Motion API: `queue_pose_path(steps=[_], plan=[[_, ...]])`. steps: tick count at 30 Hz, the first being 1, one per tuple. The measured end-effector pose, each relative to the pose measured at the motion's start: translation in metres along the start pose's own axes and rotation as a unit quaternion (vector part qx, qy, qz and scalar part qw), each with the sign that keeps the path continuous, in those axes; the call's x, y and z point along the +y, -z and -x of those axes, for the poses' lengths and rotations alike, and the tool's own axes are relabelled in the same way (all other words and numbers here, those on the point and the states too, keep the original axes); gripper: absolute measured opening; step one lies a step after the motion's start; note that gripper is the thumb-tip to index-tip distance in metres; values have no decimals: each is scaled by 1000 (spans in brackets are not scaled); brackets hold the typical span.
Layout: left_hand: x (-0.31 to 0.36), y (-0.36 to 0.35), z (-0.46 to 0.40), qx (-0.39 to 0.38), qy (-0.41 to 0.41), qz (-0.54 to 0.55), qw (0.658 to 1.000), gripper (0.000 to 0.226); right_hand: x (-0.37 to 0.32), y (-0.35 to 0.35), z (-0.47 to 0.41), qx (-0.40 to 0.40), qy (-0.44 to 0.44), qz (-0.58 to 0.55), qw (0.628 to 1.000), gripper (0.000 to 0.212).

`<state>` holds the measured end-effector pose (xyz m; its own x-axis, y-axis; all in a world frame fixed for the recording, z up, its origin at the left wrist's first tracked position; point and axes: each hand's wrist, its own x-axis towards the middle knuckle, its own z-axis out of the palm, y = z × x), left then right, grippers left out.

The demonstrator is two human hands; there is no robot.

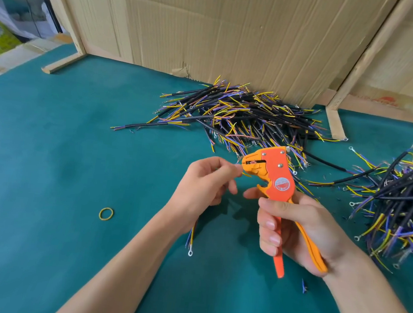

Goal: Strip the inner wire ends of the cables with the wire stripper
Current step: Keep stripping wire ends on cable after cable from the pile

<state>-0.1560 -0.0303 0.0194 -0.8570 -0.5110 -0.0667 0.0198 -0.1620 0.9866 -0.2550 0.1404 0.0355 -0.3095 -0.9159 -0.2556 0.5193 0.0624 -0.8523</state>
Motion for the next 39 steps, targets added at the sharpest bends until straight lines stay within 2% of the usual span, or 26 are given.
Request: queue_pose_path(steps=[4, 8, 11, 19, 24, 31, 34, 37, 39], plan=[[-2, -2, 0, 27, -3, -39, 999, 33, 1, -4, 0, 1, 2, 8, 1000, 21], [-4, -2, 0, 30, -7, -80, 996, 22, 2, -10, 1, 17, 8, 17, 1000, 29], [-2, -3, 1, 29, -5, -107, 994, 22, 4, -16, -2, 52, 28, 18, 998, 35], [-2, -1, 1, 14, -13, -95, 995, 31, 2, -11, 0, 49, 35, -19, 998, 17], [-2, 0, -1, 19, -6, -70, 997, 31, -6, 4, 2, 66, 64, -78, 993, 42], [7, -5, 7, 16, -14, -27, 999, 24, -3, 11, 0, 86, 48, -101, 990, 44], [31, -24, 21, -12, -60, -37, 997, 19, -3, 13, -1, 79, 48, -99, 991, 44], [61, -68, 22, -86, -84, -50, 991, 18, -3, 13, -2, 47, 68, -98, 992, 29], [84, -109, 12, -117, -102, -59, 986, 15, -3, 11, -3, 57, 72, -117, 989, 26]])
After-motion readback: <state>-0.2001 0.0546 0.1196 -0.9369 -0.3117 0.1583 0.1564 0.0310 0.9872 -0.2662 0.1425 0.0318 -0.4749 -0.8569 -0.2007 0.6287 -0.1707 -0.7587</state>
